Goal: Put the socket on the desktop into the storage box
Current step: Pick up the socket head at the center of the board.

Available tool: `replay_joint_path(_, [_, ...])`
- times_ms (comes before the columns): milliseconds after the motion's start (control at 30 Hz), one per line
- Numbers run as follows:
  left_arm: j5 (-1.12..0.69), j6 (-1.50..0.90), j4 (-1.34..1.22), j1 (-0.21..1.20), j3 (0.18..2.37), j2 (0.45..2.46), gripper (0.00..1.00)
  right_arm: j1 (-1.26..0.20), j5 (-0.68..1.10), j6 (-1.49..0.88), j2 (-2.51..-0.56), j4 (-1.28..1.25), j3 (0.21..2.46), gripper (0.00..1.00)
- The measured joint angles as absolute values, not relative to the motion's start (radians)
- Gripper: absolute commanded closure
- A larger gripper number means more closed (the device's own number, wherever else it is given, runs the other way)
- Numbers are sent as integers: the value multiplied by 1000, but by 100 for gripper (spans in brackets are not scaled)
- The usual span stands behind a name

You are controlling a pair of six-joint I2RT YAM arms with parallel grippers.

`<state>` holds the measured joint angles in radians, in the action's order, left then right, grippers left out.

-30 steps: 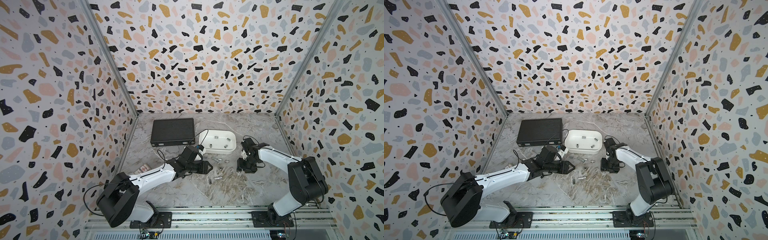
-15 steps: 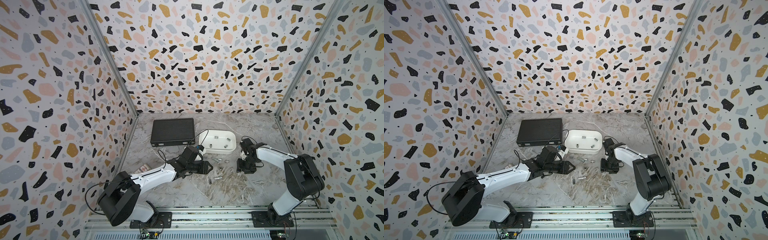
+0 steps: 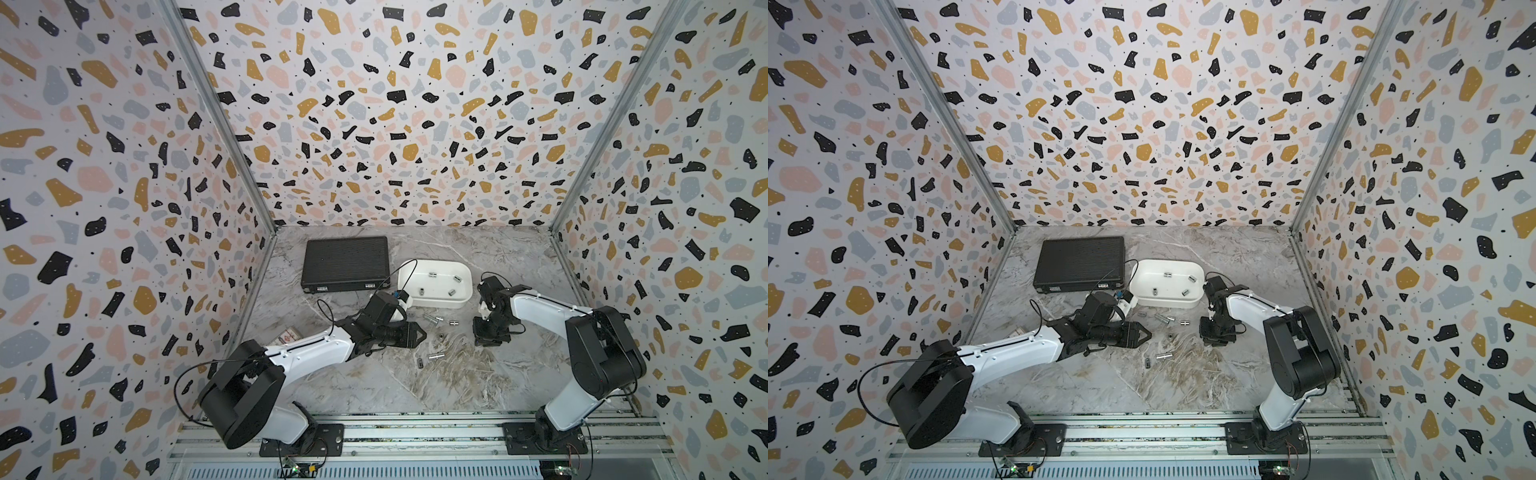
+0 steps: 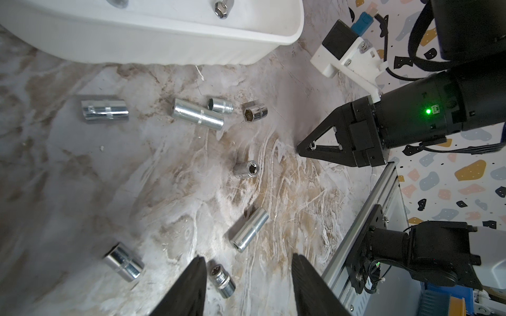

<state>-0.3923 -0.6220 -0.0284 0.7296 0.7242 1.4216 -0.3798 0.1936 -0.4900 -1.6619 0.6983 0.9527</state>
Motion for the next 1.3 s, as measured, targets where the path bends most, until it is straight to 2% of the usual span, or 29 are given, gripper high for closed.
replay_joint_path(533, [-357,-638,-16,730,724,1415,45,-383,204,-490,-1633,718,974,82])
replay_joint_path(967, [-263,-640,77,709,724,1299,44,-384,217,-488,-1627,765,1187,82])
replay_joint_path(1300, [-228,-640,131,662,720,1222,43,-384,222,-473,-1763,805,1399,81])
